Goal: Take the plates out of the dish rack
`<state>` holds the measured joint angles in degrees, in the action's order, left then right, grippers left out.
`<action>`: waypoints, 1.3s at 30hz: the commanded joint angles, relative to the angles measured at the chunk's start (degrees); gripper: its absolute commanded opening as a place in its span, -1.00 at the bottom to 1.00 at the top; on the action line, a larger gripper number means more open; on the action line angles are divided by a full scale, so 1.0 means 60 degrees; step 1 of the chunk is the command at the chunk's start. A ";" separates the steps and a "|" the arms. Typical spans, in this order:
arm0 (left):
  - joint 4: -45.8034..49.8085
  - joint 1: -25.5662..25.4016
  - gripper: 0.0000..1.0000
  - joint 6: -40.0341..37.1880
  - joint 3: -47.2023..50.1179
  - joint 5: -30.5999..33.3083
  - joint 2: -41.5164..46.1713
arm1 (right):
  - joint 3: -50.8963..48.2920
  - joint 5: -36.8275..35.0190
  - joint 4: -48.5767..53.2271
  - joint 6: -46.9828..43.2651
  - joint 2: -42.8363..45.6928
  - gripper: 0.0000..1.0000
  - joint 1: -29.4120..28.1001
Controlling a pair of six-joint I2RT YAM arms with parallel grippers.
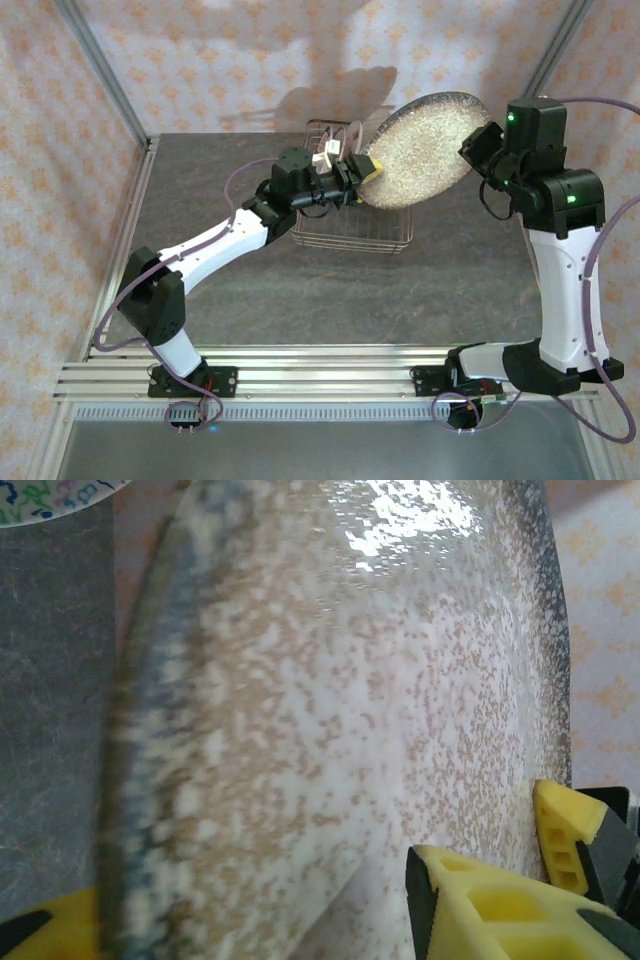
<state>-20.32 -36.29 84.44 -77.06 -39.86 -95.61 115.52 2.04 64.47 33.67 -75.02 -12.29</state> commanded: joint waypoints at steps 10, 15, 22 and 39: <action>-0.1464 0.0152 -0.43 0.0528 0.0260 -0.0330 0.0245 | -0.0915 0.1562 -0.3332 0.1734 0.0859 -1.00 0.0776; -0.1522 0.0215 -0.81 0.0587 0.0278 -0.0416 0.0298 | -0.1227 0.1872 -0.3525 0.1855 0.0892 -1.00 0.0977; -0.2292 0.0398 -1.00 0.0935 0.0463 -0.0241 0.0525 | -0.1458 0.2732 -0.3547 0.1878 0.0593 -1.00 0.1068; -0.4998 0.1344 -1.00 0.2024 0.0746 0.0881 0.1004 | 0.0493 0.4295 -0.1697 0.0744 -0.0825 0.22 0.1067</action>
<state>-35.44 -29.28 97.47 -70.72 -37.80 -94.63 115.63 24.93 54.39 39.62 -80.07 -5.78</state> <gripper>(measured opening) 0.135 0.604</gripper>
